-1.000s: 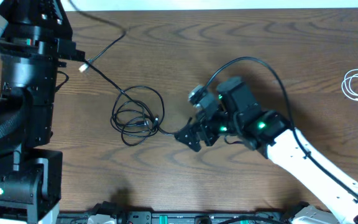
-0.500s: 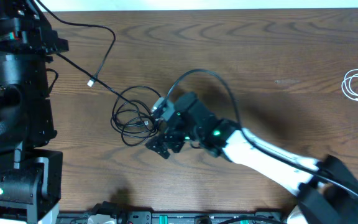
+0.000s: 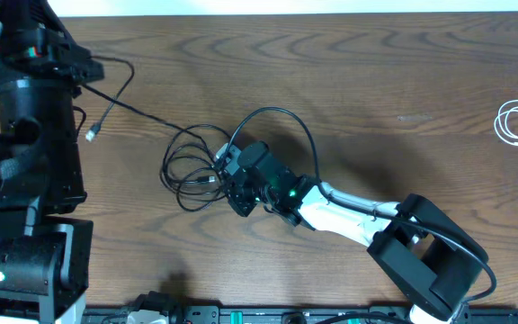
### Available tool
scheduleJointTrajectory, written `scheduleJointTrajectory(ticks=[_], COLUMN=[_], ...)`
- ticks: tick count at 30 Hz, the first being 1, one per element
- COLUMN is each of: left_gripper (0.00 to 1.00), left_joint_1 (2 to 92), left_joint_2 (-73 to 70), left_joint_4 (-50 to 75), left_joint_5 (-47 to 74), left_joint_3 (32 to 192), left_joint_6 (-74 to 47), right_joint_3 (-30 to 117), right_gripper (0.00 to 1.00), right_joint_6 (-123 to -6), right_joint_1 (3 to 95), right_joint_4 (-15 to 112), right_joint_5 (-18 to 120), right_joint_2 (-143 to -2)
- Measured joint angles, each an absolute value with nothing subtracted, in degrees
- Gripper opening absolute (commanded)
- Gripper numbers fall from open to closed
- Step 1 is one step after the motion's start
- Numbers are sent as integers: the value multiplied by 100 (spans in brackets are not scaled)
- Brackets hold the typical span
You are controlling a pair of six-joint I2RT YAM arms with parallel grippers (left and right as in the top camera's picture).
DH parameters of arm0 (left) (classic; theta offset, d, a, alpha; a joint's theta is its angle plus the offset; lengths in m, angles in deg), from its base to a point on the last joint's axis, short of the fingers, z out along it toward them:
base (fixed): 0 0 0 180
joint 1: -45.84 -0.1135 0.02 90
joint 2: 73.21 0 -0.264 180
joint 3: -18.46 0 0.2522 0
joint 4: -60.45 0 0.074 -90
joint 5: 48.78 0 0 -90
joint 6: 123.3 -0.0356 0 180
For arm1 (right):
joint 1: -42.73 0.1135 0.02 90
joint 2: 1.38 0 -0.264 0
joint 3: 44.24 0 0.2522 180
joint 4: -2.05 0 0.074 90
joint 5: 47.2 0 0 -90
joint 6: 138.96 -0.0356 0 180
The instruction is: Untangle cables
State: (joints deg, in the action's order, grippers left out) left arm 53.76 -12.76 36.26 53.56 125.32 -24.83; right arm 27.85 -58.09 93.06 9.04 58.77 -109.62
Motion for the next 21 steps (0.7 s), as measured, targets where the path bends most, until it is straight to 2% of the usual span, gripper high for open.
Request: scheduleJointTrajectory(ticks=[6, 15, 21], left_gripper=[8, 8, 8], left_joint_1=[5376, 5376, 5376], left_joint_2=[-1257, -933, -437], left_joint_4=[2909, 1272, 277], left_joint_5=[5520, 5548, 5004], left_joint_3=[12532, 12534, 12534], left_joint_6=[-2555, -2273, -2026], right_joint_3=[2770, 2763, 2763], right_gripper=[1, 1, 1], right_joint_6=[-5820, -5855, -5853], right_joint_1=[9299, 9179, 9013], right_joint_4=[1053, 1289, 1267], right_joint_5=[5885, 5925, 5940], right_joint_2=[-10436, -8257, -7461])
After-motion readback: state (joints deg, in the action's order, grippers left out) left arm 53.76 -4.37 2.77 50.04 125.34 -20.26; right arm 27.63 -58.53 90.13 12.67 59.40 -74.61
